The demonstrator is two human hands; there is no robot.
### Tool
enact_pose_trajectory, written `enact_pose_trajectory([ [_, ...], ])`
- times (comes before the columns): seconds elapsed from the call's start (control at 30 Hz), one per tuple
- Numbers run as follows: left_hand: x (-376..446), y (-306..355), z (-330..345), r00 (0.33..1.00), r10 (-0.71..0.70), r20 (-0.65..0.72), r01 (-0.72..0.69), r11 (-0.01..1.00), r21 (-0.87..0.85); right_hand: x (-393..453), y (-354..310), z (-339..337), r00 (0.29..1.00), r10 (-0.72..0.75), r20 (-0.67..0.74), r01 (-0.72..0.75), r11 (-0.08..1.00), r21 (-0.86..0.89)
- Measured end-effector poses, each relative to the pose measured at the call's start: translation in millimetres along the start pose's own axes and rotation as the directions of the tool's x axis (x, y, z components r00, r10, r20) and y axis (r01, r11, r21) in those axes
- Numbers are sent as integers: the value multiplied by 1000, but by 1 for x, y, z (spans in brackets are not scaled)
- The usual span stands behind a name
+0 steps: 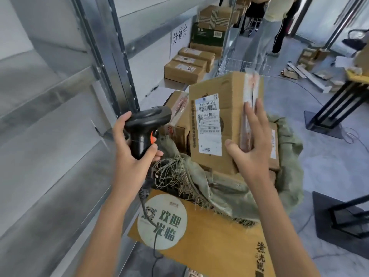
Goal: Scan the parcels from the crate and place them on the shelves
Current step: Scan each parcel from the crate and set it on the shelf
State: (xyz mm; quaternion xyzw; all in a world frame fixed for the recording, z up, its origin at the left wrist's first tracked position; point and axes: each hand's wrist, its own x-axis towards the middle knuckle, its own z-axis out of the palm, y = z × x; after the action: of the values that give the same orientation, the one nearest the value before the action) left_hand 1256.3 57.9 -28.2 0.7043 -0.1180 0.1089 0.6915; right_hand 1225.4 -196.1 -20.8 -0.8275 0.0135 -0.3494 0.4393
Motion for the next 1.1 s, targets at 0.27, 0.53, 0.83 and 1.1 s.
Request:
enact_pose_trajectory([
  [0.27,45,-25,-17,998,-33,-59,34,999,28,52,25,45,846,-365,389,481,836,-264],
  [0.53,89,-47,-25,996,-72,-55,72,997,-7,34,31,57,723,-444,529,640,719,-271],
  [0.83,105,-71,-21,994,-104,13,104,994,24,19,22,60,723,-431,539,623,745,-240],
  [1.1,114,-89,-20,988,-156,-3,156,988,23,29,18,63,735,-354,578,577,775,-257],
])
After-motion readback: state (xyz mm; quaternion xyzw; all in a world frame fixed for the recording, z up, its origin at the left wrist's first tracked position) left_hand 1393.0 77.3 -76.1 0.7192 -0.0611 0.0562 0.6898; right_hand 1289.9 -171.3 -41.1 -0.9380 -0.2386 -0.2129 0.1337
